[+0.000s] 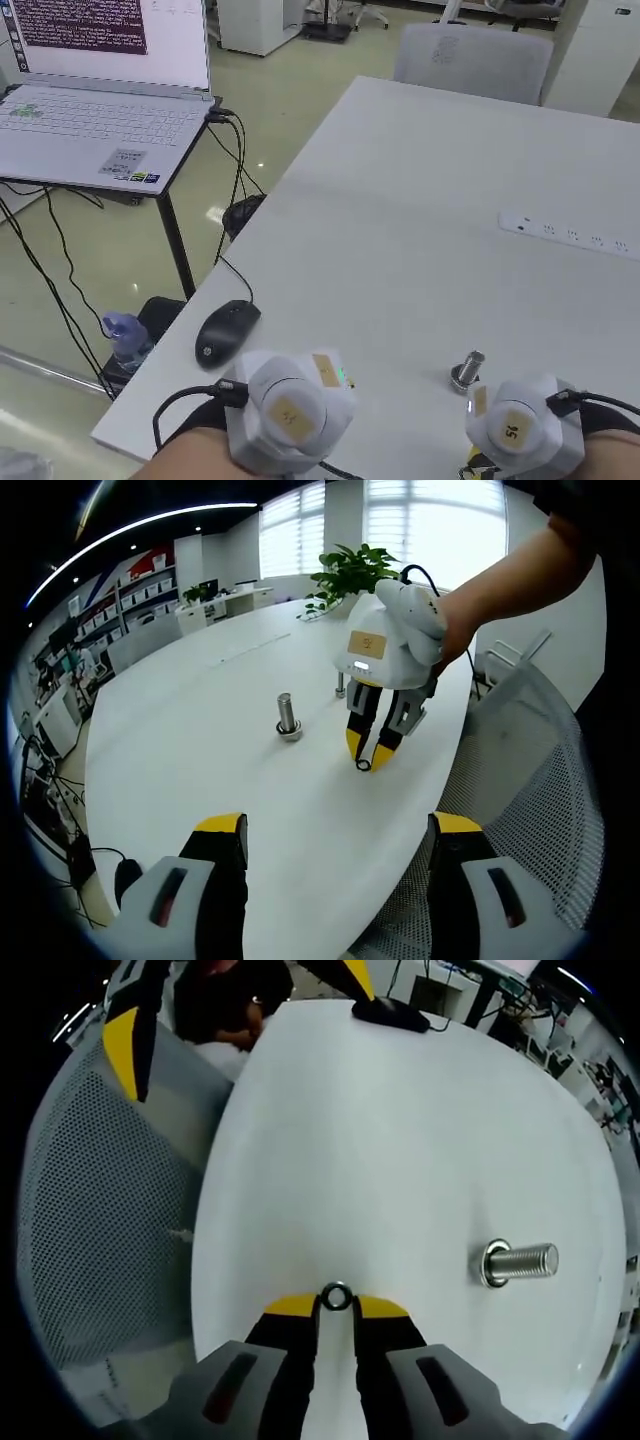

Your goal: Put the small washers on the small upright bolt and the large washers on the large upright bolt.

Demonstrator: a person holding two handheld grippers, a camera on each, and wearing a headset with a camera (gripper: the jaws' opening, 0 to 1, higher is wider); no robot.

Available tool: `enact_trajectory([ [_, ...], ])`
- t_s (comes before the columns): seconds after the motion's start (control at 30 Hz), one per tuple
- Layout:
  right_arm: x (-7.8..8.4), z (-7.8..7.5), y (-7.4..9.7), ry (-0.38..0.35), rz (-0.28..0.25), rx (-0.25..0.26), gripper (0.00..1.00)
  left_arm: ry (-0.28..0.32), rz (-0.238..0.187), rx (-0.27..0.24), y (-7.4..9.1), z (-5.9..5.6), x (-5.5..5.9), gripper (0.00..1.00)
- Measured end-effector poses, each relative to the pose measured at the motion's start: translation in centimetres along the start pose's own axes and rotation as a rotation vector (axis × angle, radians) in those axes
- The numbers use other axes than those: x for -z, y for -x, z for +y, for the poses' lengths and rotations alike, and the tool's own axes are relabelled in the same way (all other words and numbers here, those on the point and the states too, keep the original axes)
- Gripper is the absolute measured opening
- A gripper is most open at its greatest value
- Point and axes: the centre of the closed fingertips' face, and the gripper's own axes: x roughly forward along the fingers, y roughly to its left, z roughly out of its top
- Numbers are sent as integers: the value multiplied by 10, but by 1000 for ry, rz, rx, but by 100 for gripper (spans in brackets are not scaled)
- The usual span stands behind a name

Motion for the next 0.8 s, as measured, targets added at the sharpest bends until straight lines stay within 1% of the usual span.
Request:
enact_trajectory([
  [0.17,0,0,-1,0,26,5,15,3,2,-2,0,1,2,72],
  [0.27,0,-1,-1,-19,34,3,14,2,2,-2,0,1,2,72],
  [0.37,0,-2,-1,-21,37,0,14,4,3,-2,0,1,2,72],
  [0.47,1,-2,-1,-19,31,4,13,4,1,-3,0,2,1,72],
  [0.6,0,-3,0,-46,9,-2,13,1,-2,-3,0,2,-1,72],
  [0.67,3,-5,0,-51,11,-1,13,-2,-3,-4,0,2,-2,72],
  [0.8,11,-10,8,-75,11,2,13,-3,-5,-4,-1,3,-4,72],
])
